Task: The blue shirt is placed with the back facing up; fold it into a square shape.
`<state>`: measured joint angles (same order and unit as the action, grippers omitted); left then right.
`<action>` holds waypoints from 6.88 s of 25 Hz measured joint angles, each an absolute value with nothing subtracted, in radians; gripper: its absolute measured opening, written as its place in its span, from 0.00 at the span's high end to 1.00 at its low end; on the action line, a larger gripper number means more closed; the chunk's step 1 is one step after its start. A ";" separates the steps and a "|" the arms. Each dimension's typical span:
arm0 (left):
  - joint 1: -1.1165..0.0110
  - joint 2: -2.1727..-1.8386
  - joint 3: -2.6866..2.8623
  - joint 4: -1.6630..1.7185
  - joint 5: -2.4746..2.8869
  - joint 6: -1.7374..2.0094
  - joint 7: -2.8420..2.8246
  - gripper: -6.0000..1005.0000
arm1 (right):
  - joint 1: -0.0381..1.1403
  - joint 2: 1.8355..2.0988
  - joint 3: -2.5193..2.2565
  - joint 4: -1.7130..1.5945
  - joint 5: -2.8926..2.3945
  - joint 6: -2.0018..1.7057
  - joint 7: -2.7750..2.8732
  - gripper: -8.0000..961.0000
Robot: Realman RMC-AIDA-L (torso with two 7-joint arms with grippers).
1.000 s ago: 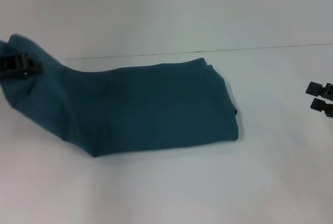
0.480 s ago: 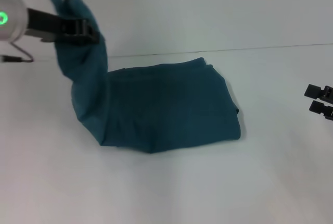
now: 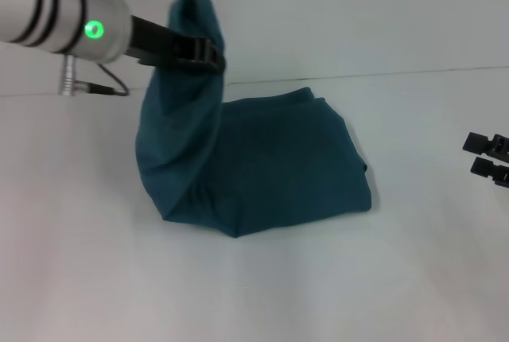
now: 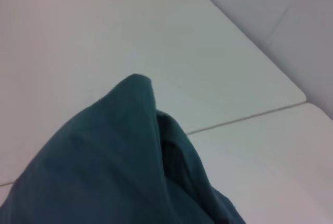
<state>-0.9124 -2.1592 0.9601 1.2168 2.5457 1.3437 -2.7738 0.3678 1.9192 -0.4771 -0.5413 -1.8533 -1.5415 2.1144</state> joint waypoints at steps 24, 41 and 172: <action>-1.023 -2.161 1.070 1.085 2.591 1.250 -2.812 0.91 | 0.378 1.917 -0.476 -0.529 -1.881 -1.529 2.115 0.04; -1.064 -2.162 1.076 0.945 2.593 1.135 -2.812 0.92 | 0.374 1.917 -0.477 -0.527 -1.881 -1.528 2.115 0.04; -0.632 -2.138 0.600 0.860 2.218 1.339 -2.465 0.33 | 0.906 1.956 -0.751 -0.477 -2.420 -1.250 2.649 0.09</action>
